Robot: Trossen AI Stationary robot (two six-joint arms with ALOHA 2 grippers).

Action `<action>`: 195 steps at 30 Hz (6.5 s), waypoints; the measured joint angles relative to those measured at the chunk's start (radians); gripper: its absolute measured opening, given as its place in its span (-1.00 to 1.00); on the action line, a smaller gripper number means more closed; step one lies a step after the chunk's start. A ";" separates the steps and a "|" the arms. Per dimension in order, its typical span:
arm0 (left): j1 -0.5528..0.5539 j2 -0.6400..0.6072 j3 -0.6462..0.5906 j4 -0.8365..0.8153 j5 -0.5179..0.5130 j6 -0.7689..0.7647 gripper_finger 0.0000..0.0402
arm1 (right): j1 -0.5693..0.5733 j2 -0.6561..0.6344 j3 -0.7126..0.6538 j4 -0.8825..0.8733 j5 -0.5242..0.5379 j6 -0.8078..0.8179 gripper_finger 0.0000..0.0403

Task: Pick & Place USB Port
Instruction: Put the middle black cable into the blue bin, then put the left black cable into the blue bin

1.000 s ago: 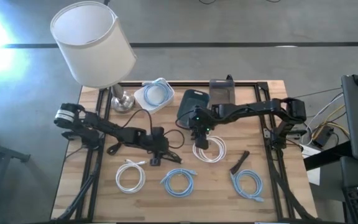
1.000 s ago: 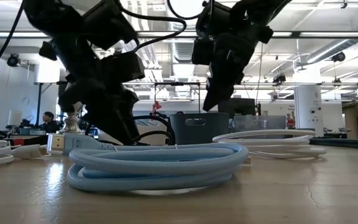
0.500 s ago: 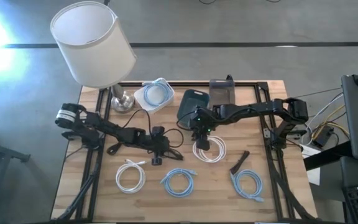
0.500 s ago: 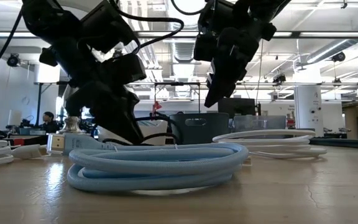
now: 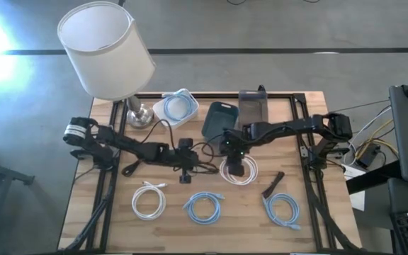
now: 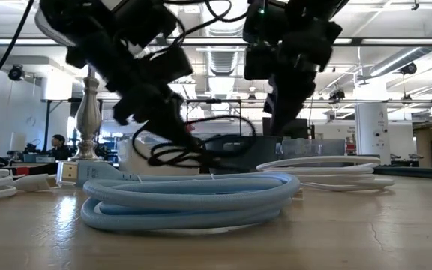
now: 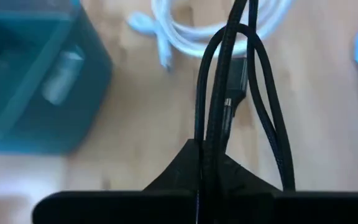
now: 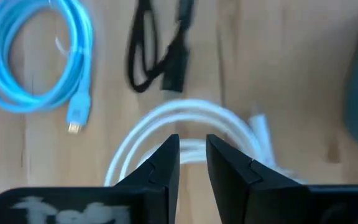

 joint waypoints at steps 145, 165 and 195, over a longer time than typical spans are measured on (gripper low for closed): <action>0.128 -0.161 -0.118 -1.041 0.002 -0.776 -0.50 | -0.014 -0.488 -0.460 0.781 0.284 -0.353 -0.12; 0.129 -0.158 -0.013 -0.706 -0.063 -0.740 -0.85 | -0.014 -0.488 -0.460 0.783 0.284 -0.353 -0.12; 0.216 0.050 0.388 0.031 -0.118 -0.370 -0.84 | -0.014 -0.488 -0.461 0.781 0.286 -0.228 -0.14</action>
